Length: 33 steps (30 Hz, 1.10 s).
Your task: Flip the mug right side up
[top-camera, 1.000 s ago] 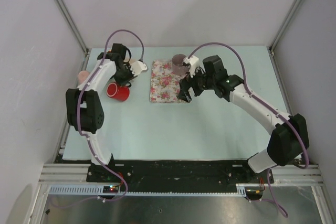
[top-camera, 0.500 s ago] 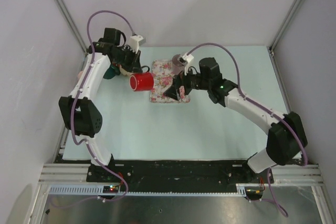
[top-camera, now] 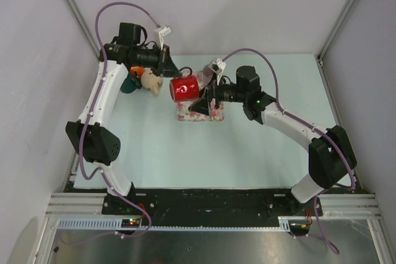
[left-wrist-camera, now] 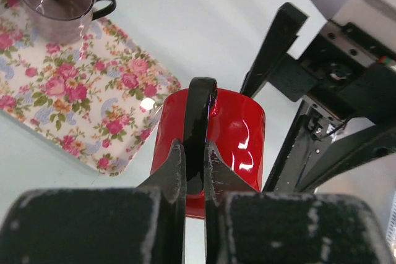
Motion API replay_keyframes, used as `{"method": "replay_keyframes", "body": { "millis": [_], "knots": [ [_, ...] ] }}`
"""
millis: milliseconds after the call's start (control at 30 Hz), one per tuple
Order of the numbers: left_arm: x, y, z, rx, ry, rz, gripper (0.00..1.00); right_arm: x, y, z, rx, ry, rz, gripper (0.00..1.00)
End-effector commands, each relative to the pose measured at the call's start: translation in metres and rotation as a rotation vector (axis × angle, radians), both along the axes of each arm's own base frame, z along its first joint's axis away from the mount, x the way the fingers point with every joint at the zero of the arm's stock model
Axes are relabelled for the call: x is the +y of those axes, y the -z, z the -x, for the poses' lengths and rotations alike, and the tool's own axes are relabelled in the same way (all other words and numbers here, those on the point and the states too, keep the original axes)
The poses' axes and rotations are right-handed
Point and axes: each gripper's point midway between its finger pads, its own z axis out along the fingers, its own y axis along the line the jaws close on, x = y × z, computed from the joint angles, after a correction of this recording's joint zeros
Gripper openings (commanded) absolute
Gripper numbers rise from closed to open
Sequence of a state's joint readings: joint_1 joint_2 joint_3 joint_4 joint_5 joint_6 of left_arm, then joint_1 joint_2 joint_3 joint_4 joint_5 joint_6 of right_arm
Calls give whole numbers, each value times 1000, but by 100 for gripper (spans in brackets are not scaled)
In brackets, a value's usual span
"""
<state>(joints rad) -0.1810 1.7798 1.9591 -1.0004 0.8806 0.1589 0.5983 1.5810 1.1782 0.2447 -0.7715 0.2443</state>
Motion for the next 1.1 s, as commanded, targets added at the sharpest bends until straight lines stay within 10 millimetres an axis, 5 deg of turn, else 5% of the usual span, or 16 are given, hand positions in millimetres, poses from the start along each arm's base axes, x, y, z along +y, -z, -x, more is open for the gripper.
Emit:
{"method": "replay_keyframes", "body": {
  "millis": [0, 233, 600, 800, 900, 1067],
  "knots": [
    [-13, -72, 31, -91, 78, 149, 0, -12, -21, 1, -77, -28, -47, 98],
    [-27, -96, 46, 2, 124, 246, 0, -28, -38, 36, -291, -159, -31, 98],
    [-45, -127, 83, 21, 233, 320, 0, -76, -71, 49, -734, -27, 37, 99],
    [-56, -141, 100, 13, 297, 353, 0, -72, -95, 55, -790, -39, -45, 97],
    [-59, -147, 106, 2, 319, 361, 0, -63, -97, 64, -798, -88, -69, 88],
    [-61, -144, 104, 8, 320, 360, 0, -48, -96, 71, -771, -121, -86, 56]
  ]
}}
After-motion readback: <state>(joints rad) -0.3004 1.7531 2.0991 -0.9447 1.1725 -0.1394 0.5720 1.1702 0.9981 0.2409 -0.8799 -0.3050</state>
